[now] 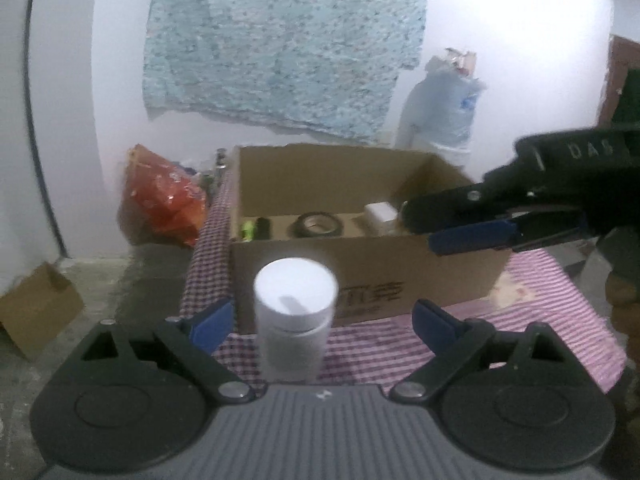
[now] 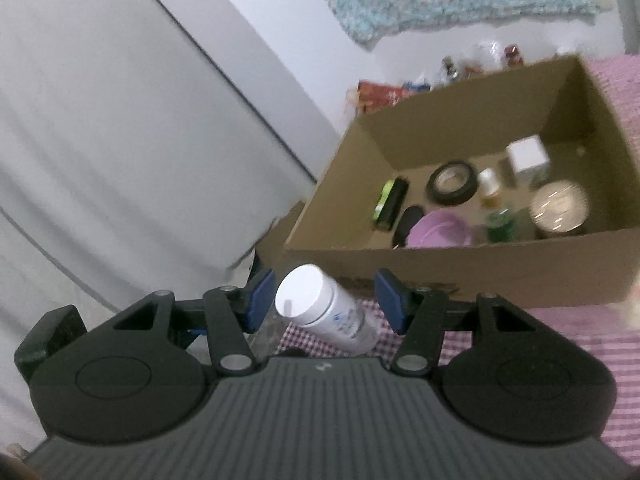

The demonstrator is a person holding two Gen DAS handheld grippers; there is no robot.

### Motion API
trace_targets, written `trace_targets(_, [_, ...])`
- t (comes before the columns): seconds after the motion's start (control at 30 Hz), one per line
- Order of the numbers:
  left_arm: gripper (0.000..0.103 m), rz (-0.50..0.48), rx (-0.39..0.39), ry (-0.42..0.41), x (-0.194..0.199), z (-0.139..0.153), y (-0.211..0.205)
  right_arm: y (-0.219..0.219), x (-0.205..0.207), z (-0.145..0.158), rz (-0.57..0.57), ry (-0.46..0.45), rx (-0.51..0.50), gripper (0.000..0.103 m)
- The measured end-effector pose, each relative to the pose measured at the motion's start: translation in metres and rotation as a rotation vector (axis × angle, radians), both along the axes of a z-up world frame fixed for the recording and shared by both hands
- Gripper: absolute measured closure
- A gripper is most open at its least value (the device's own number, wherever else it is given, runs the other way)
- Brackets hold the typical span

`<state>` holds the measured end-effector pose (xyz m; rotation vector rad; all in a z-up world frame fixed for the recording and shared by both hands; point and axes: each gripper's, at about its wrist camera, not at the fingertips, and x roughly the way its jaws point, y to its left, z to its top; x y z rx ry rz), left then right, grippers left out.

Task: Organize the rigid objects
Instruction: 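Move the right tool back to the white plastic bottle, then grasp the white bottle by its cap with the right tool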

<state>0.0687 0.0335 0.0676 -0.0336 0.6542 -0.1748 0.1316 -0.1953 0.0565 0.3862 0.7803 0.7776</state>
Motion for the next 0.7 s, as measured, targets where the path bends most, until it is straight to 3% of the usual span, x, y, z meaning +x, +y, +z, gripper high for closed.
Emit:
trace_targets(0.37, [0.010, 0.053, 0.020, 0.077, 0.041, -0.030, 0.003, 0.063, 0.032, -0.030, 0.020, 0.100, -0.027, 0.048])
trace_targets(0.7, [0.044, 0.069, -0.048, 0.148, 0.052, -0.041, 0.006, 0.074, 0.043, -0.043, 0.029, 0.146, -0.019, 0.053])
